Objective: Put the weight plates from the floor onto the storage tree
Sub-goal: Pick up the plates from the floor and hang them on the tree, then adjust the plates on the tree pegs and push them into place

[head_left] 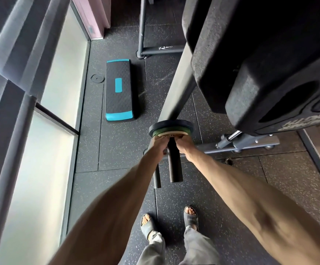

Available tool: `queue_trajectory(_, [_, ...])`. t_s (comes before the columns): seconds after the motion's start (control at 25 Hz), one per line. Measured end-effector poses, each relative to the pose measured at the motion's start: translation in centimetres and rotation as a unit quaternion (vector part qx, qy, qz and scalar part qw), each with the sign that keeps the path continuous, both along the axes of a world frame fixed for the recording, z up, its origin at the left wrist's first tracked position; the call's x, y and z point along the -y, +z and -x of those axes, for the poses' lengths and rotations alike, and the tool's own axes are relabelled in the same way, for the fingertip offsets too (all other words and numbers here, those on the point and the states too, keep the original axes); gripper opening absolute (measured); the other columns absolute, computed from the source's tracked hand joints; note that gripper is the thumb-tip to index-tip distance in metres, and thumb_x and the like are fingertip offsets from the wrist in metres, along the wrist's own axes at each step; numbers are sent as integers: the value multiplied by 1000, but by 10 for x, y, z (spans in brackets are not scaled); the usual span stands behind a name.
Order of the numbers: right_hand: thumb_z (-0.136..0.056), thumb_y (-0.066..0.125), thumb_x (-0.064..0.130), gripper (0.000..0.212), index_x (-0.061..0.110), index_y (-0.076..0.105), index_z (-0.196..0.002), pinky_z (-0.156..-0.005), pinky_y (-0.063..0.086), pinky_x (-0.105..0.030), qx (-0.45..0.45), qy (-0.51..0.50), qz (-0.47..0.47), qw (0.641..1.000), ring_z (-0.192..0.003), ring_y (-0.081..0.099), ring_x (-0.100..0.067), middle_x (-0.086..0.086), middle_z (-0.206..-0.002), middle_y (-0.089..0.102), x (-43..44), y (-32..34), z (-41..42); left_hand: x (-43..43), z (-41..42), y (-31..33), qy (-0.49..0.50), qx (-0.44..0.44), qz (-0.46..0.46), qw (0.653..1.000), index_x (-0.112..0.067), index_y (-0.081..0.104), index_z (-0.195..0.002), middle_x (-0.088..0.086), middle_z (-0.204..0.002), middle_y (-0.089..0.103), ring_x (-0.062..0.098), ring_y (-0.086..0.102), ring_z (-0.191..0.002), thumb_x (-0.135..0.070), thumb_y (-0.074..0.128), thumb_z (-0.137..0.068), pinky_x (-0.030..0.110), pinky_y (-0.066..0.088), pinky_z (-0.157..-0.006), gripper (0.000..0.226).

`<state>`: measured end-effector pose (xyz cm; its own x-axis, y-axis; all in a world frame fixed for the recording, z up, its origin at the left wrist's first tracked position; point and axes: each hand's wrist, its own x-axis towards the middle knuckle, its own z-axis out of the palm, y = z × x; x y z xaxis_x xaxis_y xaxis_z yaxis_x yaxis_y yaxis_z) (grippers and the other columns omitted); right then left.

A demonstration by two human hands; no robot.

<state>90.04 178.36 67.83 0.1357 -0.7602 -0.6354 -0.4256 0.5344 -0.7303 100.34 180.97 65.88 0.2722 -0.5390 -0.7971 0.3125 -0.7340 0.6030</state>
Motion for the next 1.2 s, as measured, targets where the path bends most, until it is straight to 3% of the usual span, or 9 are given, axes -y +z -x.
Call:
queue_trajectory(0.16, [-100,52,16,20,1,66,-104,-70,45,-20,-42,56,15,997,-91,57,-18,-9,-94,63,2,-6,8,-6,-3,3,-63,84,-12,994,-15,56,-114,12,-106,68,28,67,-97,-36,60,-93,41,55,-80,30])
queue_trajectory(0.28, [-105,41,16,38,14,51,-68,-45,33,-11,-120,124,68,983,-59,44,-11,1,-64,48,-5,2,11,-10,-12,9,-165,213,-18,963,-7,64,-101,13,-94,73,30,73,-86,-45,54,-93,46,60,-79,40])
queue_trajectory(0.32, [-104,42,14,40,15,49,-65,-40,30,-13,-151,138,94,974,-54,41,-10,1,-60,46,-10,9,11,-11,-14,14,-180,245,-12,952,-7,65,-100,14,-92,74,30,73,-84,-43,54,-90,47,61,-79,39])
queue_trajectory(0.4, [-103,46,20,36,13,54,-69,-42,36,-22,-221,152,154,951,-51,46,-14,-4,-61,53,-21,21,11,-14,-12,32,-202,297,24,933,-9,68,-91,17,-89,74,33,72,-81,-32,52,-79,48,61,-75,31])
queue_trajectory(0.48, [-101,50,28,31,12,55,-75,-55,50,-30,-274,175,210,922,-62,59,-23,-7,-69,60,-31,46,12,-17,-6,66,-224,339,75,911,-8,69,-84,20,-88,72,34,70,-82,-20,50,-77,43,59,-71,24])
queue_trajectory(0.6, [-99,51,34,31,5,61,-103,-78,55,-43,-321,212,289,876,-86,65,-33,-18,-99,69,-46,97,16,-24,4,126,-191,402,155,882,-6,72,-99,19,-103,72,34,68,-94,-16,50,-88,34,50,-73,27])
queue_trajectory(0.8, [-100,50,37,32,8,60,-110,-80,52,-40,-282,247,429,822,-99,66,-36,-18,-106,69,-74,205,9,-34,-6,224,-82,459,292,835,-12,68,-84,14,-93,73,29,70,-90,-21,52,-86,40,56,-77,18])
queue_trajectory(0.92, [-100,49,34,26,10,60,-98,-73,48,-37,-227,272,490,797,-99,66,-37,-18,-102,70,-99,280,2,-58,-6,301,-18,494,341,800,-15,70,-88,6,-92,74,21,68,-88,-20,59,-88,31,52,-81,12])
queue_trajectory(1.2, [-101,48,32,32,5,61,-110,-76,50,-38,-133,297,594,736,-99,66,-37,-19,-105,70,-158,411,24,-133,12,432,78,552,406,725,-10,73,-90,12,-92,75,30,69,-93,-21,59,-88,37,53,-81,18])
